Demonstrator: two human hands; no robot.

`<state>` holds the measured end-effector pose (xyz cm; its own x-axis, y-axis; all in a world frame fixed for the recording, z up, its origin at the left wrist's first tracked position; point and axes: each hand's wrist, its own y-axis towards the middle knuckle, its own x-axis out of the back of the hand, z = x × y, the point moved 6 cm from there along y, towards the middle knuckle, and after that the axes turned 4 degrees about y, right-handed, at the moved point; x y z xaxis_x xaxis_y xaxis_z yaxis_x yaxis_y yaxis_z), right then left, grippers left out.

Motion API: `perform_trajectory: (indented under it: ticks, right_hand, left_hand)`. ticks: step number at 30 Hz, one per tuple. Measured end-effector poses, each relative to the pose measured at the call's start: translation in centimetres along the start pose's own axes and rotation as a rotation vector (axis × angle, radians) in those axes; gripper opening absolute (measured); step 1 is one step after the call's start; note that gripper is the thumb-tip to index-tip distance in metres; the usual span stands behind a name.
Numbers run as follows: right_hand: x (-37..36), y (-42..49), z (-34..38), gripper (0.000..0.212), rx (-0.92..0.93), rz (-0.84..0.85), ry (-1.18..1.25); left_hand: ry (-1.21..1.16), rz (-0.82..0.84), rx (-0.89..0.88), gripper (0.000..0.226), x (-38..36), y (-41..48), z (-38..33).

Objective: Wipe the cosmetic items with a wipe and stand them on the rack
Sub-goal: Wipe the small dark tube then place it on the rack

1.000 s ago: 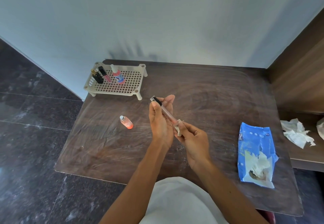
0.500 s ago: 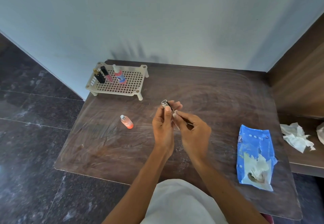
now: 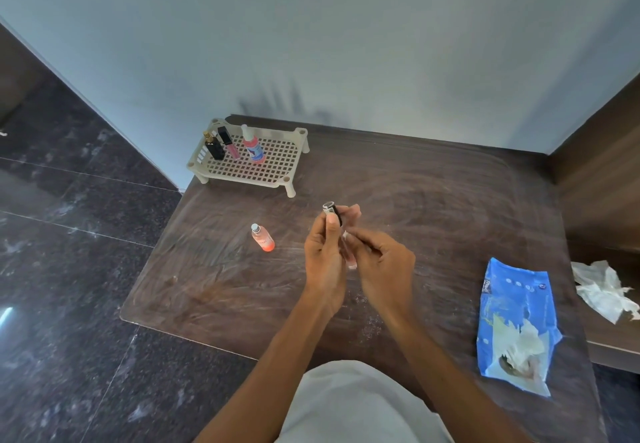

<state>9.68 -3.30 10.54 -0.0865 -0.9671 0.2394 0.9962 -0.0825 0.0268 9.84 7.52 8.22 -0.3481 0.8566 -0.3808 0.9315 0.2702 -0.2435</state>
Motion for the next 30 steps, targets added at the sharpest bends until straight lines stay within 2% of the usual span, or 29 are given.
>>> perform_trajectory:
  ticks: [4,8,12,16,18,24,30]
  right_hand:
    - [-1.0,1.2,1.6,0.017,0.034,-0.025,0.023]
    - [-1.0,0.4,0.7,0.017,0.053,0.020,-0.040]
    - [-1.0,-0.4,-1.0,0.020,-0.037,0.064,-0.059]
    - [-1.9,-0.5,-2.4,0.014,-0.398,0.060,0.312]
    - [-2.6,-0.8,-2.6,0.013,-0.513,0.069,0.456]
    - [-4.2,-0.7,-2.8,0.007,-0.636,0.070,0.495]
    - [-7.2,0.1,-2.9,0.014,-0.892,0.009,0.944]
  left_hand:
    - [-0.045,0.025,0.024,0.032,-0.2,-0.2,-0.2]
    - [-0.116,-0.022,0.012,0.025,0.3,1.0,-1.5]
    - [-0.147,-0.079,0.033,0.022,1.3,1.6,-1.6]
    - [-0.330,-0.131,0.044,0.027,2.0,1.8,-1.4]
    - [-0.339,-0.151,0.000,0.028,2.5,2.2,-1.4]
    - [-0.166,-0.181,-0.122,0.028,4.5,3.0,-2.4]
    - [0.004,-0.296,-0.164,0.020,7.9,5.0,-5.6]
